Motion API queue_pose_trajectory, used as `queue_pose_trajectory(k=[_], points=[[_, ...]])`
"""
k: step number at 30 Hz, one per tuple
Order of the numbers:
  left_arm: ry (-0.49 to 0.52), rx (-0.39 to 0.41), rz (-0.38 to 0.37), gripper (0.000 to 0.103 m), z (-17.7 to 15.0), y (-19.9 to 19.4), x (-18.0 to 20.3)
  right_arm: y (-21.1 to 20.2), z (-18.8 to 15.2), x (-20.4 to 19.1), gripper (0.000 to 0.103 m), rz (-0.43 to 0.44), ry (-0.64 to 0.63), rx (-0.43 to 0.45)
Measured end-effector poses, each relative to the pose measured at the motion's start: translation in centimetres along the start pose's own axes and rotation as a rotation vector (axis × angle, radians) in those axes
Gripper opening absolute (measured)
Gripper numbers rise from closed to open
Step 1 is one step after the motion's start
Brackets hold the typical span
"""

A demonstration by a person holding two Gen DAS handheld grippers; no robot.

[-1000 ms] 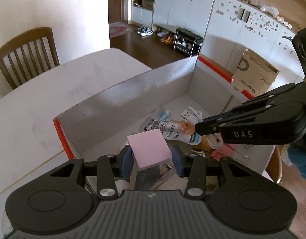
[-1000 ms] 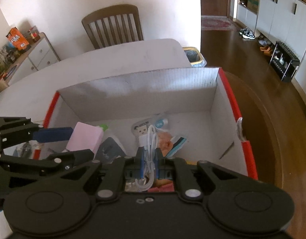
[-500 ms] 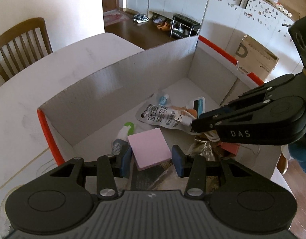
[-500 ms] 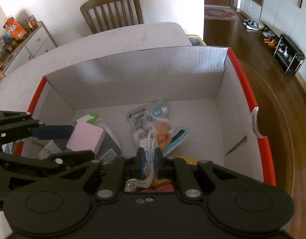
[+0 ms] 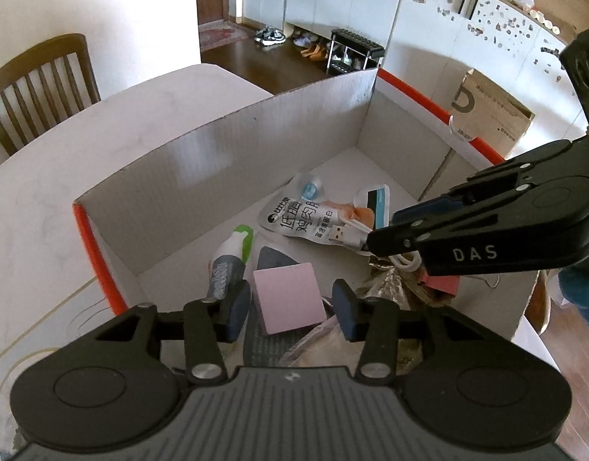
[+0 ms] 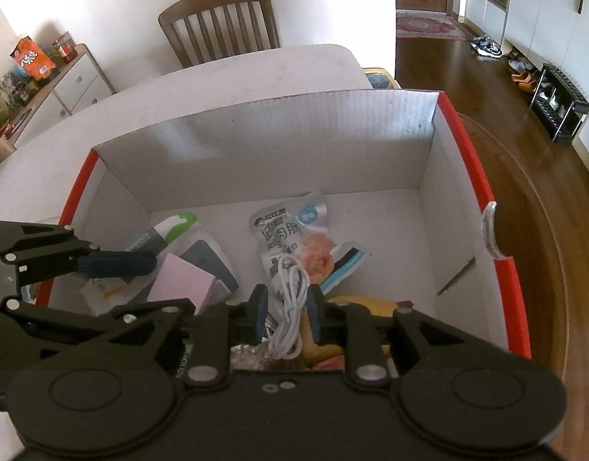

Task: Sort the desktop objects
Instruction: 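Open left tool to release the pad while right tool releases the cable in the box, then withdraw both tools from the red box back over the table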

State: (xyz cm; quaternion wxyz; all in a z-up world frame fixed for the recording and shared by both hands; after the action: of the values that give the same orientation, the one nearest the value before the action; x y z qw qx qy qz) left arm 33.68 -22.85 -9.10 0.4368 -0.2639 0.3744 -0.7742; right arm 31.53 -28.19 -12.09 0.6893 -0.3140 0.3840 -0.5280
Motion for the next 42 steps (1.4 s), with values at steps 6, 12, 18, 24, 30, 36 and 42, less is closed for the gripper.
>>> queue_pose_trajectory(k=[6, 12, 18, 24, 30, 36, 42], points=[[-0.030, 0.025, 0.003, 0.052, -0.4, -1.6, -0.5, -1.3, -0.3, -0.2, 0.033, 0.001, -0.008, 0.018], [-0.052, 0.057, 0.006, 0.052, -0.8, -3.8, -0.6, -3.2, -0.6, -0.6, 0.038, 0.028, -0.030, 0.044], [-0.075, 0.097, 0.009, 0.052, -1.3, -6.2, -0.4, -5.4, -1.1, -1.2, 0.045, 0.050, -0.050, 0.076], [-0.088, 0.134, 0.014, 0.052, -2.3, -8.6, -0.1, -7.4, -1.4, -2.3, 0.049, 0.061, -0.073, 0.103], [-0.102, 0.161, -0.001, 0.052, -3.5, -10.8, -0.5, -8.7, -2.0, -3.5, 0.054, 0.070, -0.078, 0.120], [-0.106, 0.173, -0.024, 0.052, -4.8, -12.7, -1.3, -9.7, -2.9, -5.6, 0.059, 0.055, -0.077, 0.152], [-0.107, 0.175, -0.048, 0.052, -6.5, -14.4, -2.3, -10.3, -3.9, -7.9, 0.065, 0.044, -0.060, 0.164]])
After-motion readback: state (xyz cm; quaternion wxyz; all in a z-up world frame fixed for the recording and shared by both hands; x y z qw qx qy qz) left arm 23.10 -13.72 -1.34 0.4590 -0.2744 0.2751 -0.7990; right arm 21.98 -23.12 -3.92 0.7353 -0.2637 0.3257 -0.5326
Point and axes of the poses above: each gripper's, at about its wrist camera, not at the fingertips, and y roughly the way its jaws point, x to its right, z to its top, the point moved 2 cm from there along y, roughly the way its jaws point, and after that the axes turned 3 degrees about x, right-handed, at the moved point
